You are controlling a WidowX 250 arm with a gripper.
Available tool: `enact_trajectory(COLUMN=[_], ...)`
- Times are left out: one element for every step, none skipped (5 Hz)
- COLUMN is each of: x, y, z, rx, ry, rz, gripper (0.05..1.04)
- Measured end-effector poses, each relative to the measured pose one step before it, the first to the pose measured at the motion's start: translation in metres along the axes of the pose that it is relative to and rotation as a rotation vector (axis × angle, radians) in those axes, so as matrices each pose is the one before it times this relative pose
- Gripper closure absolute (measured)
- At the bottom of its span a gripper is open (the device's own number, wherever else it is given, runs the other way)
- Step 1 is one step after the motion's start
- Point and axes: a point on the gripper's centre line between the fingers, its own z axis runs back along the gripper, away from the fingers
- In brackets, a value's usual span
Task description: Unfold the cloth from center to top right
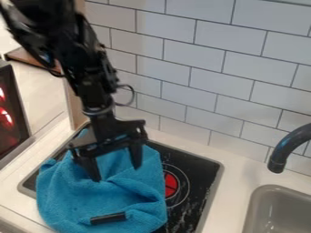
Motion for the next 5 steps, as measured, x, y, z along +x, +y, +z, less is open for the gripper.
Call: enact_trajectory(x=[0.00226,0.0061,-0.00082,0.00001,-0.0005], y=[-0.00731,-0.00334,-0.00618,0.00019,0.00021], z=[-0.01385,-0.00822,-0.00706,-0.00004,-0.00022], rx=[0.0272,0.0155,0.0265,0.0032,0.0001], ry=[0.0144,0.0096,0.0094,-0.0015,0.0017], rz=[0.0025,0.0058,-0.0507,-0.0065,-0.0063], gripper=[0.085,0.151,0.463,0.758,0.956])
